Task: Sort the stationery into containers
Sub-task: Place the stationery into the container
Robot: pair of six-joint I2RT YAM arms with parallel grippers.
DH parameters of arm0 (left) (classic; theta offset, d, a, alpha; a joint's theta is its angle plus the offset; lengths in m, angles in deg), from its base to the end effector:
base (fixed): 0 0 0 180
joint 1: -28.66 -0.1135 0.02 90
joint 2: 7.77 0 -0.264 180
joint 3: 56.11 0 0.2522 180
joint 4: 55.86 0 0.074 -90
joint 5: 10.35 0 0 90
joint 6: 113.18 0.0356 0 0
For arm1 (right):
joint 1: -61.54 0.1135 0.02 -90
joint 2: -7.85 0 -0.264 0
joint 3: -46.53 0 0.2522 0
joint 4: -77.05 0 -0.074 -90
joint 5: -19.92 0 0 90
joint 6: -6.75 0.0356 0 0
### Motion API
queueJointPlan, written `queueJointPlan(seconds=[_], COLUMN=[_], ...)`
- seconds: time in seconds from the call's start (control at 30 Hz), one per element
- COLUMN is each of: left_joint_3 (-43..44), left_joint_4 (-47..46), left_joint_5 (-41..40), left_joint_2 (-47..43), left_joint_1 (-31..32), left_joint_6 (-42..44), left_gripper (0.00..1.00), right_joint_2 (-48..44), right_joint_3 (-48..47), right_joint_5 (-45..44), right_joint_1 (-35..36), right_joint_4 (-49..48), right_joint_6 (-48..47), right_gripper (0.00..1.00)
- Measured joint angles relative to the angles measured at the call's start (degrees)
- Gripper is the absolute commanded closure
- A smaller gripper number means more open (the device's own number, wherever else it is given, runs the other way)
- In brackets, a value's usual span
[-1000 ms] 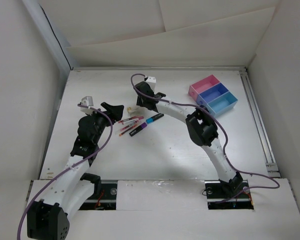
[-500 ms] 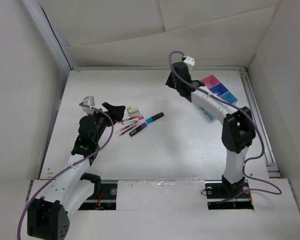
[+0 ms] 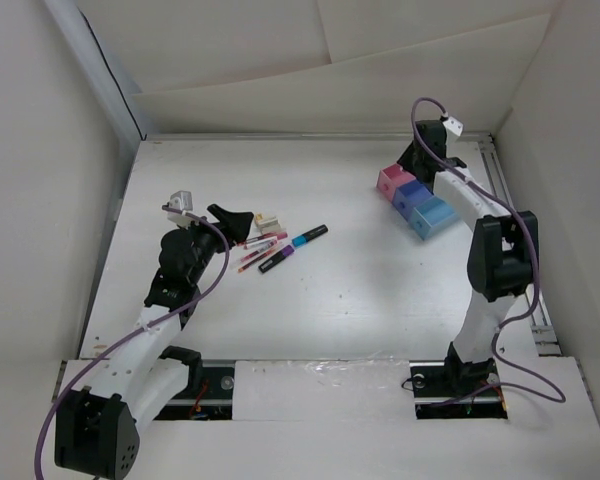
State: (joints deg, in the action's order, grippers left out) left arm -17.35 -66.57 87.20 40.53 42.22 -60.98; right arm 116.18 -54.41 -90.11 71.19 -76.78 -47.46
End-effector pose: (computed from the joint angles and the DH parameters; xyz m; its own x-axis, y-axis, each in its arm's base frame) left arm 0.1956 -0.0520 0.2710 -0.2050 -0.5756 -0.7916 0.2967 0.7342 -0.6107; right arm 0.4384 0.0622 0.2723 -0.3696 0.4945 -0.7867 0.4192 0.8443 0.3337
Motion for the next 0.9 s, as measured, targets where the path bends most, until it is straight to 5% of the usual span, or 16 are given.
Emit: queueJointPlan(seconds=[0.3, 0.57, 0.77, 0.87, 0.9], left_joint_3=[0.00, 0.00, 0.00, 0.00, 0.00], left_joint_4=[-0.09, -0.11, -0.13, -0.13, -0.13], left_joint_5=[0.00, 0.00, 0.00, 0.00, 0.00], left_joint_2=[0.00, 0.11, 0.42, 0.42, 0.42], left_joint_1=[0.00, 0.00, 0.00, 0.00, 0.00], left_joint_6=[0.02, 0.02, 0.02, 0.02, 0.02], left_gripper=[0.23, 0.23, 0.23, 0.23, 0.23], right_joint_2=[5.75, 6.25, 5.99, 4.50, 3.65], right_joint_3=[-1.05, -1.95, -1.88, -0.76, -0.11], right_joint_5=[4.46, 5.42, 5.38, 4.85, 4.50], right_joint_1=[-1.79, -1.79, -1.79, -1.79, -1.57], right_joint_4=[0.00, -0.22, -0.42, -0.68, -0.74], right_joint_6=[0.28, 1.20, 1.38, 1.36, 1.18], right_gripper=[0.82, 0.30, 0.31, 0.49, 0.69])
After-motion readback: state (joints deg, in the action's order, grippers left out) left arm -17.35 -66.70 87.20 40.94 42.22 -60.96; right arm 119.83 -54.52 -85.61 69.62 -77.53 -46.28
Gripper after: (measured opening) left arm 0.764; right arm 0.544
